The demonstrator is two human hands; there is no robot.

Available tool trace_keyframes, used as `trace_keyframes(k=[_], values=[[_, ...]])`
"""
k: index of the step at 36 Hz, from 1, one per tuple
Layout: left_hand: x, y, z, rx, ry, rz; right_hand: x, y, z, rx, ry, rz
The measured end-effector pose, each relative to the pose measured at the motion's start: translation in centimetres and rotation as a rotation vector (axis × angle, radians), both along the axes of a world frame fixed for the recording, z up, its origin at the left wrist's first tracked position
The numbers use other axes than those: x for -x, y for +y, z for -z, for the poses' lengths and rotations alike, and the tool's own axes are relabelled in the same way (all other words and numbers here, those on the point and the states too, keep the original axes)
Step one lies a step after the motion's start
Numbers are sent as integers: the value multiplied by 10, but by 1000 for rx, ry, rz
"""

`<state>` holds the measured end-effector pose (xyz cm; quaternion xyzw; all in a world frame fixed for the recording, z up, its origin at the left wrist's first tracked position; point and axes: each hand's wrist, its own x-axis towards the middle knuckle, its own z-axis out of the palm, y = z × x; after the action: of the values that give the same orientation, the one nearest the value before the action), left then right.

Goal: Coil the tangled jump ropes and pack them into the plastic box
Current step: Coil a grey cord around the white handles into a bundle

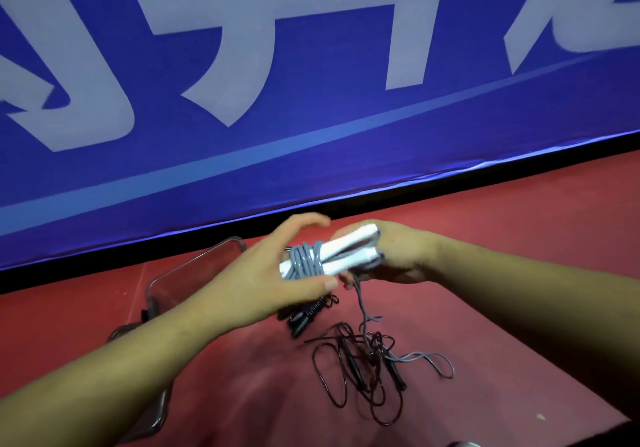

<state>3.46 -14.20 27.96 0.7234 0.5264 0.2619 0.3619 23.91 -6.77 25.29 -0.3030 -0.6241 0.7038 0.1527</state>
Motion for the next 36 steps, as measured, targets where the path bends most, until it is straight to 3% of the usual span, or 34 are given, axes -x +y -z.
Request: trace_keyframes(k=[4, 8, 16, 30, 36], values=[[-4, 3, -7, -34, -113, -44, 9, -1, 9, 78, -29, 71], [-2, 10, -10, 17, -171, -122, 13, -4, 9, -2, -150, 24], [20, 32, -6, -39, 4, -286, 22, -8, -2, -96, -149, 51], [35, 37, 12, 69, 356, -80, 42, -23, -32, -871, -615, -104], [27, 27, 12, 48, 495, 24, 42, -22, -40, -1087, -628, -50]])
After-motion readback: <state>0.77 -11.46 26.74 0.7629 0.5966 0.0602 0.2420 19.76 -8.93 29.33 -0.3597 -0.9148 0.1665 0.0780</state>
